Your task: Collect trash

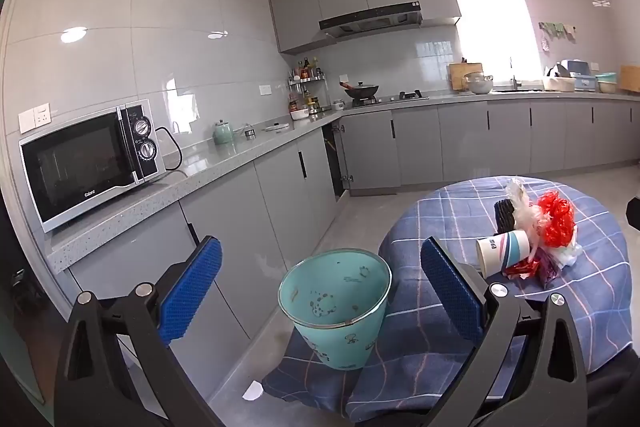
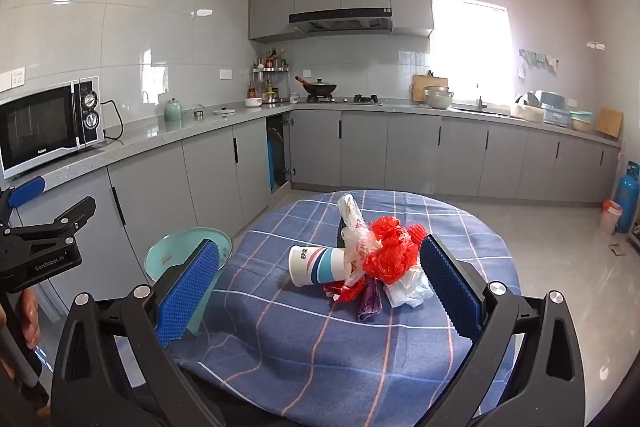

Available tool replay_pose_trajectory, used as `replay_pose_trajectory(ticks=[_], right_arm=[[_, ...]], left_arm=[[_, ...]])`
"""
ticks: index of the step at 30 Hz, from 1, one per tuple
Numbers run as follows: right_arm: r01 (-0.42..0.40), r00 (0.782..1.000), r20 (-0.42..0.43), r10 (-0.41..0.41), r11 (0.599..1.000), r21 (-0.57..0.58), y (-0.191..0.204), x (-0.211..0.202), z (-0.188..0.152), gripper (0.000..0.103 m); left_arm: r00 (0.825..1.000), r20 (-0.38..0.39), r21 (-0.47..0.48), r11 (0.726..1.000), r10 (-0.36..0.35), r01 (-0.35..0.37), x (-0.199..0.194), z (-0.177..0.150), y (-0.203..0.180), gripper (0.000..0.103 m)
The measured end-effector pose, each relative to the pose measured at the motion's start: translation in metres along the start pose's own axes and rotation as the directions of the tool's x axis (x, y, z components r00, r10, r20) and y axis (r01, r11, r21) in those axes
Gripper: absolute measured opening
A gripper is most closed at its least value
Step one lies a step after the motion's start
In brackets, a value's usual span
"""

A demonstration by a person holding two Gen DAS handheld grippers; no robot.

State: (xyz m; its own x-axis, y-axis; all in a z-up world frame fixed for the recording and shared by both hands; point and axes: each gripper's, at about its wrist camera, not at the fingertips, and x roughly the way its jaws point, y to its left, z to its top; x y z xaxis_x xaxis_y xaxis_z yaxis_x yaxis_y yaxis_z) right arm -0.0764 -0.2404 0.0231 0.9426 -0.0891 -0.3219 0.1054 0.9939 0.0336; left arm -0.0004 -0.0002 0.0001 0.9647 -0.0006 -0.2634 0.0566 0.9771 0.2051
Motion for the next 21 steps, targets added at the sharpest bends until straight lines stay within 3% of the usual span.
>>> replay_pose_trajectory(ticks=[21], right_arm=[[0.002,1.0,-0.003,-0.002,1.0,0.0,0.0,0.004,-0.002,0.099]], left_arm=[[1.0,0.005,-0.003,1.0,0.0,0.0,-0.003,0.003,0.003,0.098]])
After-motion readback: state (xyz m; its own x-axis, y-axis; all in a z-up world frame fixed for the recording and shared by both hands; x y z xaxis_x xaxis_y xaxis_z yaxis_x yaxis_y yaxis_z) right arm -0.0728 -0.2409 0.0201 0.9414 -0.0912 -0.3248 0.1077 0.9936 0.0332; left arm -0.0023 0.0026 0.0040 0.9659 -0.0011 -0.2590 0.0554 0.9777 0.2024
